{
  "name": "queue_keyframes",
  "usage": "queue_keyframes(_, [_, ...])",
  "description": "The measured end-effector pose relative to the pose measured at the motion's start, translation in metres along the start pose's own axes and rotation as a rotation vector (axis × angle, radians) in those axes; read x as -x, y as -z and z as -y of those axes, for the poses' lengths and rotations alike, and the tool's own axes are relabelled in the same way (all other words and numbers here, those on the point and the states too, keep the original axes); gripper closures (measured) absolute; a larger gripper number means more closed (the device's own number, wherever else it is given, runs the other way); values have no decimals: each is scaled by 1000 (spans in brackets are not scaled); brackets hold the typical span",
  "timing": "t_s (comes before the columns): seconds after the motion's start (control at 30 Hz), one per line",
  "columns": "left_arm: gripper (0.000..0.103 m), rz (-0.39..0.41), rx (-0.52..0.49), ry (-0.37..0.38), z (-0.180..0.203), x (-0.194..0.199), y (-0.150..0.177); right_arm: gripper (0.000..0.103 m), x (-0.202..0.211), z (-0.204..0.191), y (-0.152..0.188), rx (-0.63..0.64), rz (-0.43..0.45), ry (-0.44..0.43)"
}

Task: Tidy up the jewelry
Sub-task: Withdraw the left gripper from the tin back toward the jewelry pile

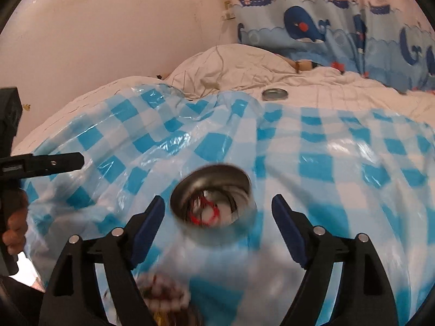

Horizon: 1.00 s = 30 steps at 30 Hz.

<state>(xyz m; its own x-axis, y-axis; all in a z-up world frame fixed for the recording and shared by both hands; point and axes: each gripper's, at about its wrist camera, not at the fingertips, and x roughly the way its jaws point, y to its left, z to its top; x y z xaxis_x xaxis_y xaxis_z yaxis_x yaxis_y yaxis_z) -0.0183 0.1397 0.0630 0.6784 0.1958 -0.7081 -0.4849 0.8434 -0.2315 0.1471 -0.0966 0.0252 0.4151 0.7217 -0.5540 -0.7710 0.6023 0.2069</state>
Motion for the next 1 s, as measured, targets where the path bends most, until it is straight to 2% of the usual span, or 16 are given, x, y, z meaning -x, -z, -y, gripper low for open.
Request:
queue_keyframes(0.1, [22, -35, -7, 6, 3, 6, 22, 21, 22, 7, 22, -39, -25, 39])
queue_keyframes(0.17, [21, -36, -12, 5, 6, 16, 36, 19, 31, 17, 35, -109, -40, 64])
queue_keyframes(0.23, [17, -22, -27, -8, 7, 27, 50, 18, 38, 24, 47, -158, -34, 132])
queue_keyframes(0.37, [14, 13, -87, -112, 5, 50, 76, 17, 37, 32, 65, -198, -42, 227])
queue_keyframes(0.47, [12, 34, -91, -147, -3, 64, 88, 17, 36, 37, 71, -227, -50, 260])
queue_keyframes(0.6, [11, 45, -52, -165, -16, 72, 95, 14, 49, 44, 81, -276, -22, 289])
queue_keyframes(0.77, [10, 32, -4, -155, -24, 69, 100, 13, 59, 41, 93, -287, -39, 299])
queue_keyframes(0.87, [10, 16, -12, -150, -19, 63, 102, 13, 60, 37, 95, -270, -40, 304])
queue_keyframes(1.0, [10, 12, -77, -150, -1, 57, 104, 12, 60, 35, 96, -271, -44, 306])
